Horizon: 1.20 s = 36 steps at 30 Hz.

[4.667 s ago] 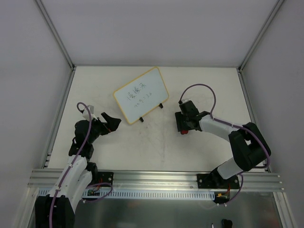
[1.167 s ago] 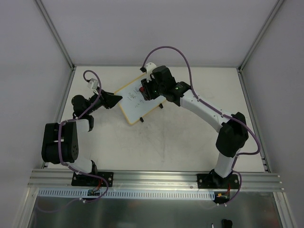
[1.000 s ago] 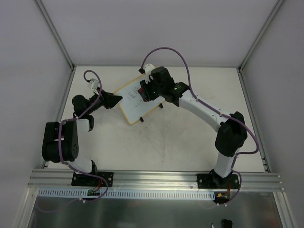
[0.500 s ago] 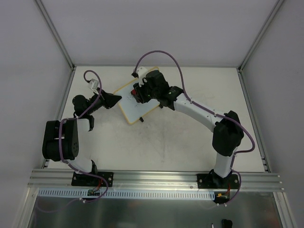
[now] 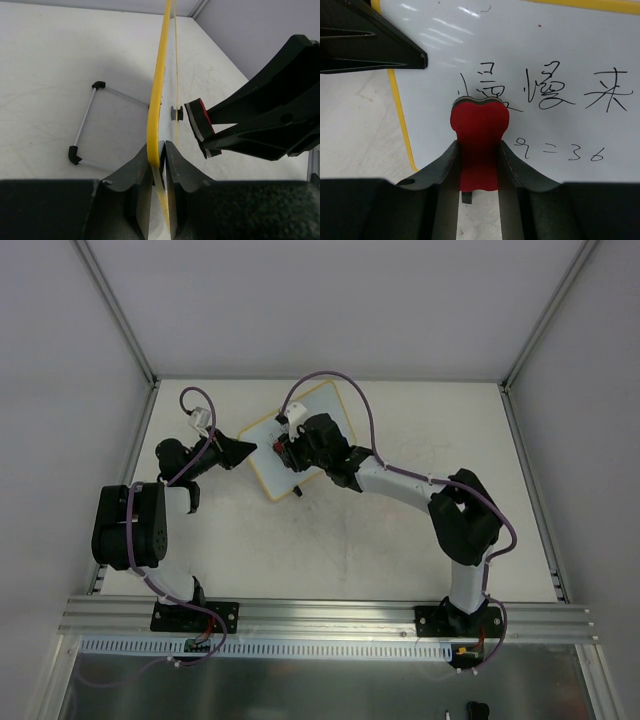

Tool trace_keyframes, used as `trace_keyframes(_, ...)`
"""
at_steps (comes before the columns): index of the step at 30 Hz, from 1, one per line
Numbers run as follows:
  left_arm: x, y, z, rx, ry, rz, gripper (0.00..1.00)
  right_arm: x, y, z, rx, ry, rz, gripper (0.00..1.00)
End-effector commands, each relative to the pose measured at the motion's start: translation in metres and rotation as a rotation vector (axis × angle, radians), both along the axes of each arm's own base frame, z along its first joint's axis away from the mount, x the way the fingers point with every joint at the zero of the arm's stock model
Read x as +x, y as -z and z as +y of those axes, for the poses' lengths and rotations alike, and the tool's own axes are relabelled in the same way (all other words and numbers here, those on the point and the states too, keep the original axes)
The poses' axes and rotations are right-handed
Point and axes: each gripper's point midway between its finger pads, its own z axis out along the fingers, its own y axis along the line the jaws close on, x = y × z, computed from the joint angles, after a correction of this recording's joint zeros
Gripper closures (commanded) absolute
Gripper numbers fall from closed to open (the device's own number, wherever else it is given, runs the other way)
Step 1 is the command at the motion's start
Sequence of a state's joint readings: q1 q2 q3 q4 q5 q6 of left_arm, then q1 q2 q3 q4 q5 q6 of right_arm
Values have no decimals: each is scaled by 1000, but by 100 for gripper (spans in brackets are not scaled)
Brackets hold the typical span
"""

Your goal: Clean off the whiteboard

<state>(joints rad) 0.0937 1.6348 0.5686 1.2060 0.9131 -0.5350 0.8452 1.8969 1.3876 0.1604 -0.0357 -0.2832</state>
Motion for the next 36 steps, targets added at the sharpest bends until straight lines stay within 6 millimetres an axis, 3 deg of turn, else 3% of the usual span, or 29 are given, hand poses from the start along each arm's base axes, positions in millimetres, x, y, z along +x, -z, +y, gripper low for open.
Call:
trace_keyframes(1, 8, -18, 5, 19, 8, -93, 86, 14, -38, 19, 116, 0, -151, 100)
trace_keyframes(5, 8, -17, 6, 19, 7, -90, 89, 12, -39, 25, 125, -13, -155, 100)
trace_keyframes(10, 8, -16, 6, 19, 13, -86, 100, 11, -38, 33, 129, -21, -172, 100)
trace_keyframes(20, 9, -14, 4, 11, 24, -77, 100, 14, -36, 47, 186, 4, -254, 100)
trace_keyframes(36, 6, -16, 2, 9, 49, -88, 100, 34, -19, 48, 146, 75, -270, 100)
